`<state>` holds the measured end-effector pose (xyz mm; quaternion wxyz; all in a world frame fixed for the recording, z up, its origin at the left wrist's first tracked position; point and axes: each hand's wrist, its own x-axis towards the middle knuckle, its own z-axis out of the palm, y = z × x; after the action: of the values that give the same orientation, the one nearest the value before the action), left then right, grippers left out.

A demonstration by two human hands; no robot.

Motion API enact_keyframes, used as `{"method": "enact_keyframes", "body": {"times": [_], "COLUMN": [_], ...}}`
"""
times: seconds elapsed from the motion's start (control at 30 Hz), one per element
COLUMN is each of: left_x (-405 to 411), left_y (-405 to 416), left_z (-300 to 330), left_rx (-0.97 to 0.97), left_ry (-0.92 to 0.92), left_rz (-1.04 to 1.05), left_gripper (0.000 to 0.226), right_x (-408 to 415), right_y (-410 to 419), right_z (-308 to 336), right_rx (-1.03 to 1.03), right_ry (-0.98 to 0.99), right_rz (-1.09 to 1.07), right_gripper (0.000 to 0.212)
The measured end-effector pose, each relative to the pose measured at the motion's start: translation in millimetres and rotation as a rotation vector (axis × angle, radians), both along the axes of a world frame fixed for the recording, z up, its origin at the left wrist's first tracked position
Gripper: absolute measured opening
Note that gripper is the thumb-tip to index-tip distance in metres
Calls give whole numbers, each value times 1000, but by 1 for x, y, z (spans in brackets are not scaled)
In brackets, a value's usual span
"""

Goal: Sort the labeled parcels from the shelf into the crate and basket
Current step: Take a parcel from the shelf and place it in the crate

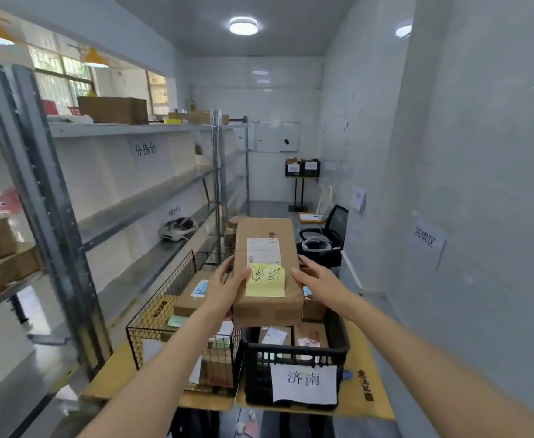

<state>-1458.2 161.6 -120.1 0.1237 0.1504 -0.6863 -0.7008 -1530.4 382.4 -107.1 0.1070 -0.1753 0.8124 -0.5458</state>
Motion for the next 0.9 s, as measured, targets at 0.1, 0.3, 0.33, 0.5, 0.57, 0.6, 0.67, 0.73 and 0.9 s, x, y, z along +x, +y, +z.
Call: {"method": "enact_keyframes", "body": {"times": [0.1,0.3,0.33,0.5,0.57,0.6,0.67,0.73,0.9], "left_x": [-57,-150,-159,-199,-214,-223,-240,-252,-266], "left_y": [-14,-25,-23,-7,0,4,13,24,49], "left_z": [-27,-102,-111,-166,-188,-199,-220,-237,-268], "left_rx": [-7,-79,-79,-92,-69,-57,-32,-20,-20], "left_ry": [-53,-213,-227,-313,-363,-383,-420,-465,-502], "left_rz": [-65,-180,-191,-248,-248,-247,-262,-294,-344], "left_gripper": [60,65,65,65,65,65,65,64,59], "right_x": [-46,-114,-118,-147,-160,-167,-180,-192,-217], "right_y": [-4,4,7,34,45,51,60,68,76], "right_z": [-23,-79,-88,-144,-168,-181,-203,-223,-258], "right_rx": [90,224,218,197,187,199,223,230,281], "right_ry": [2,-15,-16,-75,-124,-147,-195,-224,-228], "right_rz": [-56,-228,-248,-294,-313,-321,-321,-325,-311], "right_gripper": [73,75,69,57,52,57,68,67,63]}}
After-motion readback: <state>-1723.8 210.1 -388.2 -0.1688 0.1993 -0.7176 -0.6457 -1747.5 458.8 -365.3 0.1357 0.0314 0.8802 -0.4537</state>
